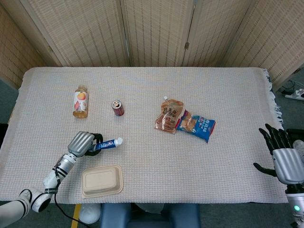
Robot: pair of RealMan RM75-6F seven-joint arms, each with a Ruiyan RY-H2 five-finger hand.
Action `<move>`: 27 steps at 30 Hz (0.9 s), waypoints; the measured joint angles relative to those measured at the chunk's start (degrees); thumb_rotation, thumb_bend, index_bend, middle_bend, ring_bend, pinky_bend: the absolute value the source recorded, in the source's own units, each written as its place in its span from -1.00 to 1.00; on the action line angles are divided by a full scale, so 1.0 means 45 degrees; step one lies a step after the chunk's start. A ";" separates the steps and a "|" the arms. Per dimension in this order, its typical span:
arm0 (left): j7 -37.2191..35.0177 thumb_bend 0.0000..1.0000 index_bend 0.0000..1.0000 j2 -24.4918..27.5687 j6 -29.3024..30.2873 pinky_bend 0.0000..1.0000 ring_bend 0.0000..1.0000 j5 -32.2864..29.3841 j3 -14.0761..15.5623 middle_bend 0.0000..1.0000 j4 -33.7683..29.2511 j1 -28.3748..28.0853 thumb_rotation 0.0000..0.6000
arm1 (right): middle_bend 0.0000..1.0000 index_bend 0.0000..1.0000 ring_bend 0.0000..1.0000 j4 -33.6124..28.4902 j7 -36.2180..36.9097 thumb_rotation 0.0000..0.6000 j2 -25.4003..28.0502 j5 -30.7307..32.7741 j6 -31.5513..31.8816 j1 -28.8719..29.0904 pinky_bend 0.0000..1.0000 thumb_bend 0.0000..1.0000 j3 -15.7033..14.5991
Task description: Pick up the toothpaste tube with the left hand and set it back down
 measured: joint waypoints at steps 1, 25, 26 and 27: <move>-0.0091 0.49 0.47 0.0123 0.0115 0.25 0.34 0.0130 -0.0016 0.50 -0.0218 -0.0081 1.00 | -0.97 -1.00 -0.95 -0.0188 0.0019 1.00 0.0137 -0.0217 -0.0121 0.0178 -1.00 -0.97 0.0009; 0.1298 0.60 0.47 0.1638 -0.1088 0.25 0.37 -0.0450 -0.1427 0.50 -0.5850 -0.2177 1.00 | -0.97 -0.37 -1.00 -0.4037 0.0272 1.00 0.0346 -0.1727 -0.6150 0.6015 -1.00 -0.46 0.1102; 0.1366 0.61 0.47 0.1602 -0.1113 0.25 0.37 -0.0494 -0.1442 0.50 -0.5886 -0.2204 1.00 | -0.97 -0.36 -1.00 -0.4058 0.0131 1.00 0.0216 -0.1645 -0.6274 0.6152 -1.00 -0.46 0.1131; 0.1436 0.61 0.47 0.1562 -0.1138 0.25 0.37 -0.0542 -0.1454 0.50 -0.5918 -0.2231 1.00 | -0.97 -0.36 -1.00 -0.4078 -0.0080 1.00 0.0033 -0.1538 -0.6411 0.6309 -1.00 -0.46 0.1165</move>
